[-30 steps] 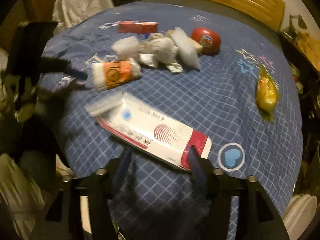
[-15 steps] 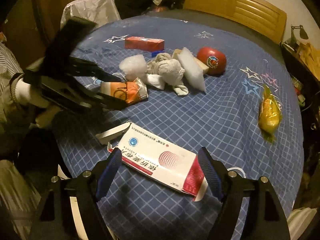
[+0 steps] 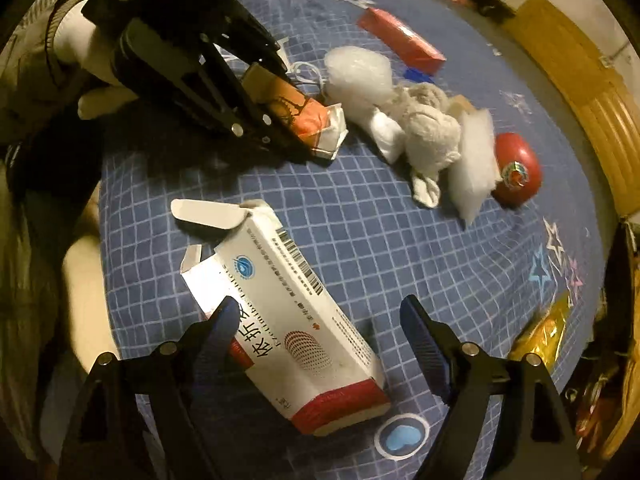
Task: Collect trash
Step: 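Grasp the orange paper cup with the left tool while the right tool grasps the white medicine box, then carry the paper cup and medicine box with both tools over the bucket, then open both tools to drop the cup and medicine box into the bucket, then move both tools back to the bed and lower the left tool onto the bubble wrap, then grasp the bubble wrap with the left tool while the right tool grasps the grey ball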
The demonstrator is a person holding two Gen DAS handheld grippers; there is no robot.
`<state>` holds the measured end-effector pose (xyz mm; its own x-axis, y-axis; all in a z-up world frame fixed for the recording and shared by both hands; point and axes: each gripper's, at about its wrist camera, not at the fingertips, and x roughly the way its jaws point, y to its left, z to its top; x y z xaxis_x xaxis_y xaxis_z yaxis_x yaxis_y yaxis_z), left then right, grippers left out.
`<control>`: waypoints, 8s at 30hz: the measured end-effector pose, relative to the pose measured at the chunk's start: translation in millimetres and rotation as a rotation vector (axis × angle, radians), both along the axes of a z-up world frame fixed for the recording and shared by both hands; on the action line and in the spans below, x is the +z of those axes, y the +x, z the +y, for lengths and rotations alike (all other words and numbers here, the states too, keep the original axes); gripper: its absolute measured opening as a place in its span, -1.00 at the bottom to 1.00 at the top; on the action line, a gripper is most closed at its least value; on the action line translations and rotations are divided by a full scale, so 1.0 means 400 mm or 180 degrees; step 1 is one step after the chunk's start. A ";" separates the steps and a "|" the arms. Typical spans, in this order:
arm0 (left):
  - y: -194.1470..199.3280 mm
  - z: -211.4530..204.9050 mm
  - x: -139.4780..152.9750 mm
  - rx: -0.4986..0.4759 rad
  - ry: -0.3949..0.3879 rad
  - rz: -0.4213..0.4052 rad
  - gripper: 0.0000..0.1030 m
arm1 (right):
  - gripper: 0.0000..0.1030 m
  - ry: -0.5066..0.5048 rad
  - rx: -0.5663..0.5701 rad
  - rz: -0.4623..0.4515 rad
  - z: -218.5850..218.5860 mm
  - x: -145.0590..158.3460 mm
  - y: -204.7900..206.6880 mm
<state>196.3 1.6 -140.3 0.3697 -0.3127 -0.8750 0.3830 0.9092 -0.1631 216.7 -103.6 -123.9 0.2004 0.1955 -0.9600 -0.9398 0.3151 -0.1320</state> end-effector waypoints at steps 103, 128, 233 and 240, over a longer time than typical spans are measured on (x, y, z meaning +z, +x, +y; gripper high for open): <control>-0.259 -0.618 0.437 -0.0287 -0.0492 -0.2144 -0.18 | -0.08 0.1823 -0.4221 -0.2455 -0.848 0.402 -0.395; -0.165 -1.172 0.162 -0.1423 -0.0442 -0.0754 -0.18 | -0.08 0.1418 -0.5075 -0.1193 -1.381 0.081 -0.315; -0.198 0.163 0.252 0.1160 -0.0482 -0.1331 -0.13 | -0.28 0.2522 -0.2749 -0.1146 -0.109 0.159 -0.120; -0.370 0.006 0.340 0.0792 -0.0486 -0.1866 -0.13 | -0.28 0.2739 -0.2729 -0.1627 -0.163 0.259 -0.287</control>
<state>48.3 4.1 -4.2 0.8492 -0.2611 -0.4590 0.2290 0.9653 -0.1256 101.8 -168.9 -20.4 0.8665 0.3319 -0.3728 -0.3053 0.9433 0.1302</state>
